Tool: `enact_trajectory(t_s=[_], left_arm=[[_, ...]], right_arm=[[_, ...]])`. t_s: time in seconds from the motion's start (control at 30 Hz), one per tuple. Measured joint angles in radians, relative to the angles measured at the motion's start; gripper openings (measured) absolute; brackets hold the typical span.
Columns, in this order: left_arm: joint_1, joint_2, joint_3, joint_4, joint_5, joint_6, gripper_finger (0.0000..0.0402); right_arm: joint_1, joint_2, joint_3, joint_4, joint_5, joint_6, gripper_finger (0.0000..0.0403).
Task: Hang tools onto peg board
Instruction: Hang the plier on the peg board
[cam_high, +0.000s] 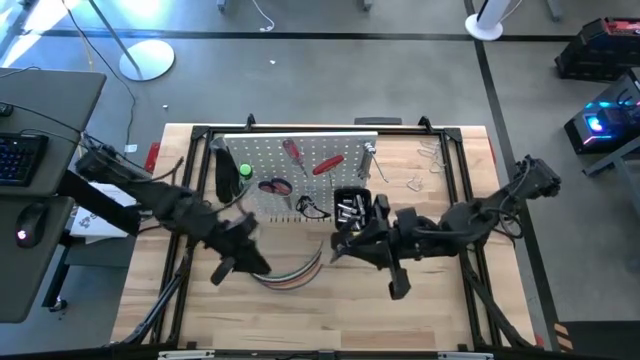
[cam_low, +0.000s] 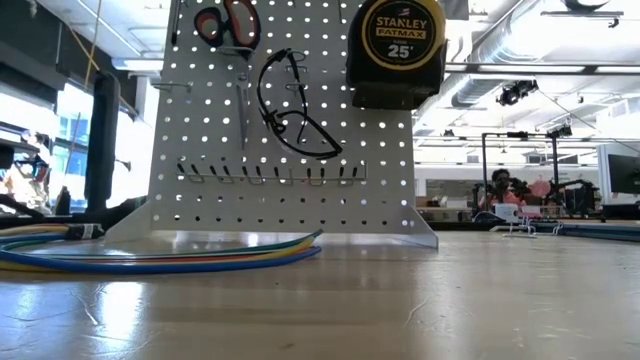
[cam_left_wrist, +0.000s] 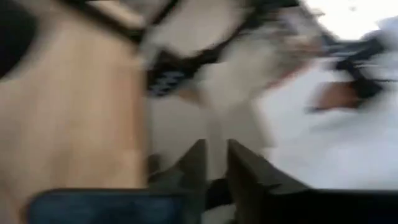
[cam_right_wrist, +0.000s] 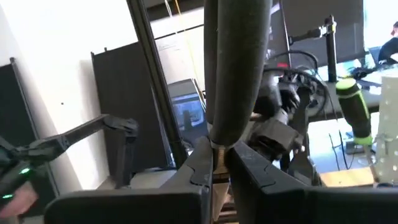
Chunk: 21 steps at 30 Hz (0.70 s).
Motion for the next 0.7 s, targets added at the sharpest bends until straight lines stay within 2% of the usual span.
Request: enact_trajectory(t_s=[0.07, 0.1, 0.23, 0.3, 0.47, 0.53, 0.67, 0.7], left_arm=[[-0.08, -0.039, -0.001, -0.163, -0.18, -0.011, 0.0018], [-0.128, -0.054, -0.007, -0.235, -0.276, -0.043, 0.0009], [-0.281, -0.094, -0.057, -0.495, -0.669, -0.289, 0.0006], [-0.341, -0.098, -0.071, -0.623, -0.833, -0.446, 0.0001], [-0.378, -0.092, -0.093, -0.906, -1.171, -0.826, 0.0], [-0.362, -0.092, -0.127, -0.992, -1.223, -0.995, 0.0], [-0.297, -0.098, -0.207, -1.109, -1.202, -1.277, 0.0], [-0.281, -0.098, -0.219, -1.11, -1.184, -1.308, 0.0]], right_arm=[[0.001, 0.006, 0.0, -0.006, 0.009, 0.019, 0.0017], [0.001, 0.011, 0.0, -0.007, 0.009, 0.031, 0.0017], [0.0, 0.042, -0.001, -0.019, 0.022, 0.052, 0.0017], [-0.002, 0.053, -0.001, -0.017, 0.039, 0.062, 0.0017], [-0.015, 0.066, -0.001, -0.012, 0.045, 0.098, 0.0017], [-0.015, 0.066, -0.001, -0.014, 0.047, 0.117, 0.0017], [-0.015, 0.065, -0.001, 0.002, 0.053, 0.112, 0.0017], [-0.015, 0.065, -0.001, 0.003, 0.051, 0.115, 0.0017]])
